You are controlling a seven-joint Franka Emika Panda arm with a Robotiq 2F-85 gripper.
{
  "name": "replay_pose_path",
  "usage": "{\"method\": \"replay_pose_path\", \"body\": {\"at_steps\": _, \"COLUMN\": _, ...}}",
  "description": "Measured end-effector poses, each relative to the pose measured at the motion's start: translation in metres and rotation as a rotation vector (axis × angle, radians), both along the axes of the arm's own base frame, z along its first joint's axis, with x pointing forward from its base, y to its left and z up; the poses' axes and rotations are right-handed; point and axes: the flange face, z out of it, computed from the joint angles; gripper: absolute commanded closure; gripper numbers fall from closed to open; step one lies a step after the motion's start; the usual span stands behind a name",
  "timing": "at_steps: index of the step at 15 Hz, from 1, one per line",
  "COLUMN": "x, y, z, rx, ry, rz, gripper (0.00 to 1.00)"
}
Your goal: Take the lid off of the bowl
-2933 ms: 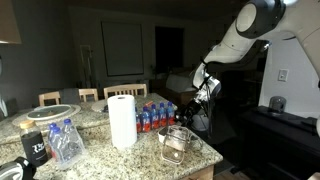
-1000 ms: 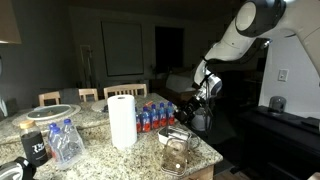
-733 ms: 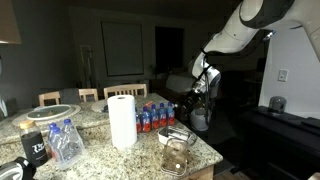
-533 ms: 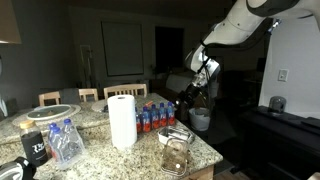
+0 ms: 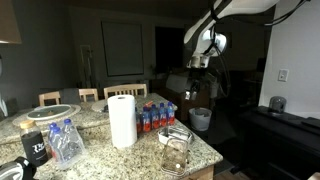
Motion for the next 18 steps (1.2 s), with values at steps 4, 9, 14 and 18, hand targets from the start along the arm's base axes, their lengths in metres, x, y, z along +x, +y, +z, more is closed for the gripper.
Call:
{"method": "replay_pose_path", "body": {"at_steps": 4, "x": -0.042, "y": 0.011, "z": 0.054, "rx": -0.026, "ry": -0.089, "rz": 0.035, "gripper": 0.00}}
{"method": "replay_pose_path", "body": {"at_steps": 9, "x": -0.076, "y": 0.020, "z": 0.078, "rx": -0.186, "ry": -0.080, "rz": -0.105, "gripper": 0.00}}
{"method": "replay_pose_path", "body": {"at_steps": 14, "x": -0.082, "y": 0.030, "z": 0.076, "rx": -0.367, "ry": -0.040, "rz": -0.304, "gripper": 0.00}}
{"method": "replay_pose_path", "body": {"at_steps": 18, "x": -0.085, "y": 0.032, "z": 0.073, "rx": -0.423, "ry": 0.004, "rz": -0.396, "gripper": 0.00}}
